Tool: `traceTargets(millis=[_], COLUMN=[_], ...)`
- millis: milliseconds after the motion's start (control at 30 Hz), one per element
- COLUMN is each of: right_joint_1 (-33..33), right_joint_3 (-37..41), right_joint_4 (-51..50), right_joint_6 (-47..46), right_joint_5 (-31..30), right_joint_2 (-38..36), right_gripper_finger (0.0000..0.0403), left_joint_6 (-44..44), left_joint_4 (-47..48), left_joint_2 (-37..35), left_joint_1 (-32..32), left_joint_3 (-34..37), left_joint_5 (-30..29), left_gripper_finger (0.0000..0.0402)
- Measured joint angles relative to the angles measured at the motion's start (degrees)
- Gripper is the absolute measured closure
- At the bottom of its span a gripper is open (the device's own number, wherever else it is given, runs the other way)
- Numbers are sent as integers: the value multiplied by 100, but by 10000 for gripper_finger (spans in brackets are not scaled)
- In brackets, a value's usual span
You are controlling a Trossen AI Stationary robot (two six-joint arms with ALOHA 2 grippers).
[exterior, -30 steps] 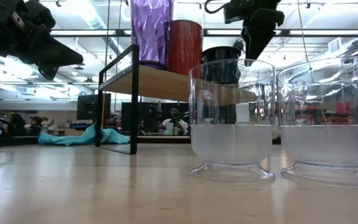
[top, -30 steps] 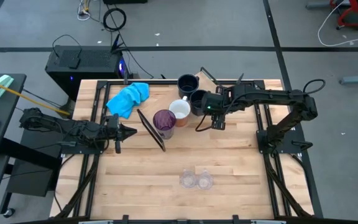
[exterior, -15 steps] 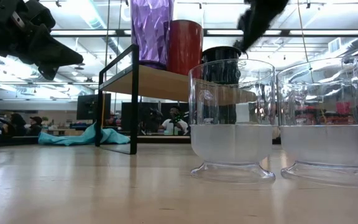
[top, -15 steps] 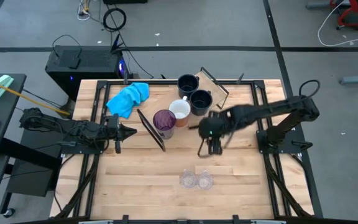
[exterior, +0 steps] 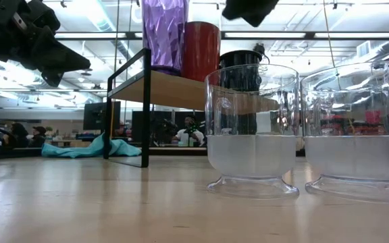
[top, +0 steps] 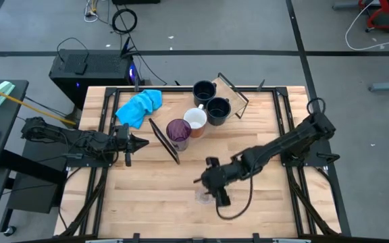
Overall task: Stack small to large cups/mugs on shelf
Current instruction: Put the right transparent mug on the shelf
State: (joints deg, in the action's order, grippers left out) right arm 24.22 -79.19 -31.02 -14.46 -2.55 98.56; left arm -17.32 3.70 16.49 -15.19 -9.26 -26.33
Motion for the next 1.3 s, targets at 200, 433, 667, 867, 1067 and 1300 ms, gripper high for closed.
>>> traceTargets(millis=[200,433,667,867,1067,1300], right_joint_1=[314,517,831,1205,1336,1336], right_joint_3=[-626,-1633,-2020,-1537,-1029,-942], right_joint_4=[-52,-1494,-2725,-2810,-2744,-2683], right_joint_6=[-48,-162,-1006,-1141,-1184,-674], right_joint_5=[-8,32,53,72,-7,-591], right_joint_2=[594,1212,1186,1257,1251,1246], right_gripper_finger=[197,214,224,231,242,263], left_joint_6=[-2,-2,0,-2,0,0], left_joint_4=[0,0,0,0,1,0], left_joint_2=[-2,-1,-2,-2,0,0], left_joint_1=[1,1,-1,1,1,1], left_joint_3=[0,0,0,0,0,0], left_joint_5=[0,2,1,2,2,1], left_gripper_finger=[374,365,361,369,374,364])
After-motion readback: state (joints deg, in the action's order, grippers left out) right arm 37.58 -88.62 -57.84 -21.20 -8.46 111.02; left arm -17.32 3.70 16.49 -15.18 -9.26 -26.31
